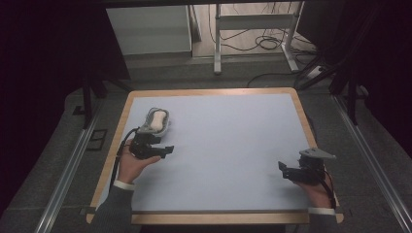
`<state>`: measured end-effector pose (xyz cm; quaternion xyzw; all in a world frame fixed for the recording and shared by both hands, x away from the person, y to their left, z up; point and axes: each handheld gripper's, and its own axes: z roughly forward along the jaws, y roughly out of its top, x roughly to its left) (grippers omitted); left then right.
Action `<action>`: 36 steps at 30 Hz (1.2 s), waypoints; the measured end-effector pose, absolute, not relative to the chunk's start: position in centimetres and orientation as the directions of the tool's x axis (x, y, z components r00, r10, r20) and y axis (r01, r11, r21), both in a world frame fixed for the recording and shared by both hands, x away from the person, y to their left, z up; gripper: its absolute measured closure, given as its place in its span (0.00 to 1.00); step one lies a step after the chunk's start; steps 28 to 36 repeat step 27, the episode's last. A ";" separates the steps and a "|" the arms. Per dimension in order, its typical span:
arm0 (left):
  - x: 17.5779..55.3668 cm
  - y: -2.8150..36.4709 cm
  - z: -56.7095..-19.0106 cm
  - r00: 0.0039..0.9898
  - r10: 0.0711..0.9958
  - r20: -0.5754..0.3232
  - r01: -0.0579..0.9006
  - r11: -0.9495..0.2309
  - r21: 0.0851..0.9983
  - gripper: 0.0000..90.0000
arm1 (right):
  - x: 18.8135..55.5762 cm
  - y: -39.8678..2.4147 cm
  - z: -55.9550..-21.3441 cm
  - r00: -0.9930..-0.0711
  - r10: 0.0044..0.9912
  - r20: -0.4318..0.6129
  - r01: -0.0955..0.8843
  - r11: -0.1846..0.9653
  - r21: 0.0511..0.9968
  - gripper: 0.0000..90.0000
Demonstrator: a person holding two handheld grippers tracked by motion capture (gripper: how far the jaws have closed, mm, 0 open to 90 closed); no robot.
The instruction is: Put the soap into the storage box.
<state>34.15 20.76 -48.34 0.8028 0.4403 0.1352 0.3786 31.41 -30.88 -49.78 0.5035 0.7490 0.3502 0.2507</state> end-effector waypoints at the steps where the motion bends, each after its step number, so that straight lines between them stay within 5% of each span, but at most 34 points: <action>1: 33.8 20.7 -48.6 0.579 0.808 -0.107 0.595 -0.330 0.733 0.36 | 31.4 -30.9 -49.8 -0.368 0.929 -0.023 0.579 0.249 0.776 0.09; 9: 31.3 20.7 -50.7 0.598 0.790 -0.134 0.567 -0.299 0.768 0.38 | 31.4 -30.8 -49.7 -0.372 0.928 -0.029 0.576 0.255 0.776 0.09; 36: 31.2 21.0 -51.7 0.593 0.788 -0.164 0.615 -0.312 0.724 0.33 | 31.3 -29.6 -49.6 -0.409 0.912 -0.024 0.546 0.266 0.794 0.09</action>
